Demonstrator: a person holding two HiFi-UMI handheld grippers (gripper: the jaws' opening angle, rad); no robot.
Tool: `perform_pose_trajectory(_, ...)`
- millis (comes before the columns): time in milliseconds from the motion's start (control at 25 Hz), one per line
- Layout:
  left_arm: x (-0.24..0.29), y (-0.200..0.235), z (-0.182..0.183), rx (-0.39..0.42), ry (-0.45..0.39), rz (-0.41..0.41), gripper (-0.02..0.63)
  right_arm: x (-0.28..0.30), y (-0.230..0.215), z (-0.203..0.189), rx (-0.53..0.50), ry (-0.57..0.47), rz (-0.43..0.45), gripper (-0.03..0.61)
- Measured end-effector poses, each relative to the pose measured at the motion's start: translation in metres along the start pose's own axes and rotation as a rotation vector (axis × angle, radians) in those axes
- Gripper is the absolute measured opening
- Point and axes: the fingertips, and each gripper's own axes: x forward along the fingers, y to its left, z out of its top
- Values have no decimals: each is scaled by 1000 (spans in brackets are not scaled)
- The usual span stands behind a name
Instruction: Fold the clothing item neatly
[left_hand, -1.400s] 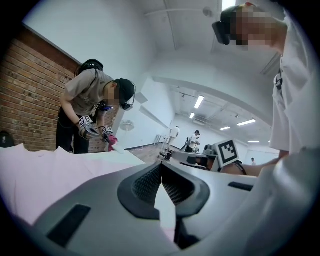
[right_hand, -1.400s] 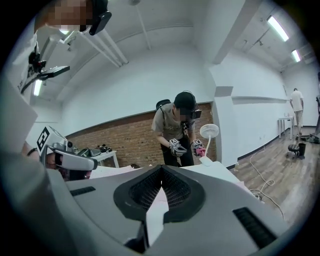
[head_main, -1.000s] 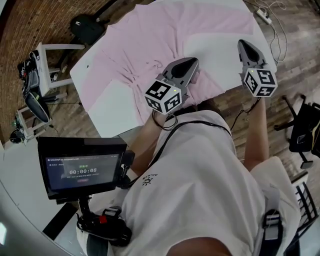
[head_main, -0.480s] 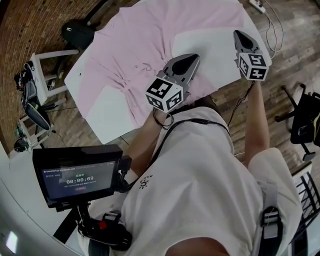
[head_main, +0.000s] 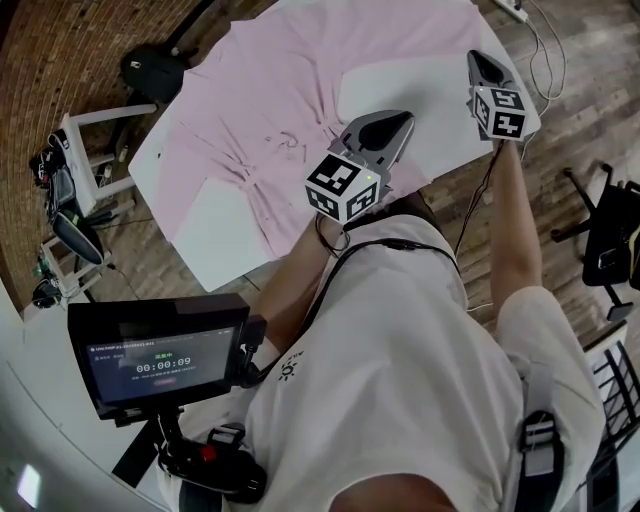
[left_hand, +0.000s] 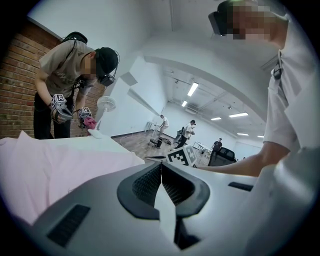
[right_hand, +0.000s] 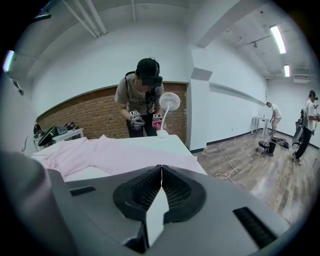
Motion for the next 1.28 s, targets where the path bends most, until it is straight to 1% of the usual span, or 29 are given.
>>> perform_pose_trajectory(160,6,-5,0,12,11,-17,3,8,-13,0,-14,16,-21,6)
perform_pose_trajectory(400,14,-7,-2,17,23,-20,5,21,-30,-10,-23,59,-36,6)
perform_pose_trajectory(800,21,-6,1,23,27,-14,3,31,-36,-27,-24,106,-36,8)
perform_pose_trajectory(920,21,-4,0,21,29,-8,5,35,-36,-32,-22,120,-34,34)
perform_pose_trajectory(1280,21,2,0,15,32,11,5,45,-39,-43,-12,155,-30,74)
